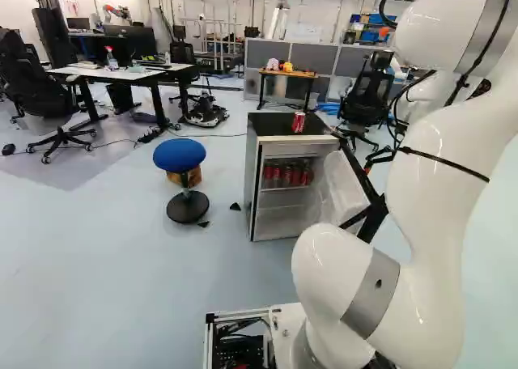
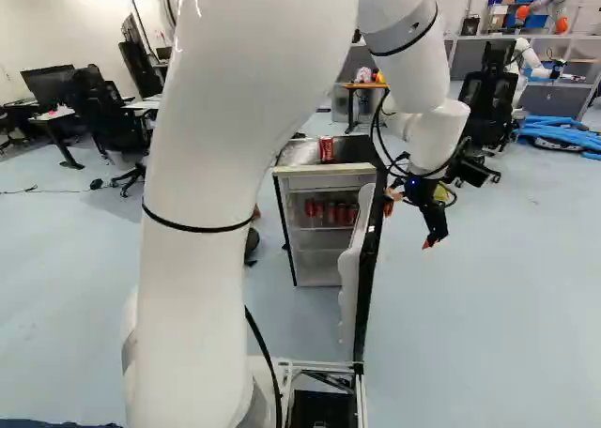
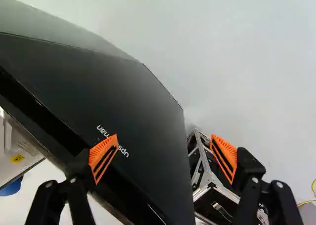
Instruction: Grab a drink from the fridge
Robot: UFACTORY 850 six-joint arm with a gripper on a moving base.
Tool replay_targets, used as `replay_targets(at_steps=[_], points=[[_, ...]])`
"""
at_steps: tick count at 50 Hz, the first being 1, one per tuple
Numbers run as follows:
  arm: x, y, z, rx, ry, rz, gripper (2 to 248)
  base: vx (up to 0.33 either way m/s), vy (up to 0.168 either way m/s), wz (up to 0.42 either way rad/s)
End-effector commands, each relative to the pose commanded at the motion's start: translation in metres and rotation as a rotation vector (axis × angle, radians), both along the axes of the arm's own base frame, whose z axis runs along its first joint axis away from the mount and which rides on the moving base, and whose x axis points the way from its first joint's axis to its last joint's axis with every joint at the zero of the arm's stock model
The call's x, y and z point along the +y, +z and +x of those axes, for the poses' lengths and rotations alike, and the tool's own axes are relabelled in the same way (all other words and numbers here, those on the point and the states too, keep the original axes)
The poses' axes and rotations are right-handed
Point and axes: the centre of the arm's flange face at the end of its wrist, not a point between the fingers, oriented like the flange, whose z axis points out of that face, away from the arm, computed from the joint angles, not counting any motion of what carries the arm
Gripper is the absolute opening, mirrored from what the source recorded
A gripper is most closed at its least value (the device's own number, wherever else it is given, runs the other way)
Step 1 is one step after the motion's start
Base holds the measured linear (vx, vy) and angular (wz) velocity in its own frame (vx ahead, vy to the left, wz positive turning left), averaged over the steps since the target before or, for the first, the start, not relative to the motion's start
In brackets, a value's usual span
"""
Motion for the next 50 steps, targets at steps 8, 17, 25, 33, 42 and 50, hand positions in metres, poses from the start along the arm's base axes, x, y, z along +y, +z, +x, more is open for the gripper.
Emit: replay_targets(at_steps=[8,17,25,33,42,50], points=[[0.014,0.000,0.002,0.005,0.019,0.006,247,0.000,0.000,0.000],[0.030,0.000,0.003,0.011,0.041,0.012,247,0.000,0.000,0.000],[0.044,-0.001,0.005,0.016,0.061,0.017,247,0.000,0.000,0.000],[0.058,-0.001,0.007,0.020,0.082,0.020,247,0.000,0.000,0.000],[0.074,-0.001,0.009,0.020,0.106,0.018,247,0.000,0.000,0.000],[0.087,-0.001,0.012,0.015,0.129,0.010,247,0.000,0.000,0.000]])
